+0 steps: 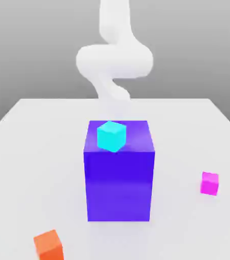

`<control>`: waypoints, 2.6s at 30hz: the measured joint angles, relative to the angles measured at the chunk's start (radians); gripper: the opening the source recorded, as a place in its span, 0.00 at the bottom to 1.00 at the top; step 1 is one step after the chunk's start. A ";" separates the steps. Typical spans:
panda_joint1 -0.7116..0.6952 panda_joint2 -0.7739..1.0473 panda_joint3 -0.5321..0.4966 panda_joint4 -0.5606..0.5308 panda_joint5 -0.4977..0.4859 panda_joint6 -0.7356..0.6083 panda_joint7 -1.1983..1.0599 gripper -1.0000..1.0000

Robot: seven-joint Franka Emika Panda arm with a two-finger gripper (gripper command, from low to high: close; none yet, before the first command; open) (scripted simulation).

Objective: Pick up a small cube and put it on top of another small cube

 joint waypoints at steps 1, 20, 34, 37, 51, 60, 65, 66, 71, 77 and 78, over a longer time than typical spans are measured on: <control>0.012 0.036 0.020 -0.020 0.022 0.022 0.032 0.50; 0.204 0.672 0.508 -0.371 0.010 0.425 0.875 0.50; 0.436 0.962 0.239 -0.363 -0.586 0.539 1.457 0.50; 0.464 0.999 0.202 -0.353 -0.627 0.569 1.489 0.50; 0.487 1.057 0.168 -0.347 -0.659 0.645 1.515 0.00; 0.438 0.958 0.240 -0.364 -0.580 0.539 1.452 0.00; 0.394 0.885 0.312 -0.391 -0.440 0.509 1.346 0.00; 0.383 0.869 0.331 -0.398 -0.401 0.506 1.317 0.00; 0.329 0.802 0.408 -0.398 -0.154 0.485 1.143 0.00; 0.184 0.883 0.281 -0.212 -0.027 0.384 1.228 0.00; 0.161 0.899 0.255 -0.181 -0.011 0.367 1.250 0.00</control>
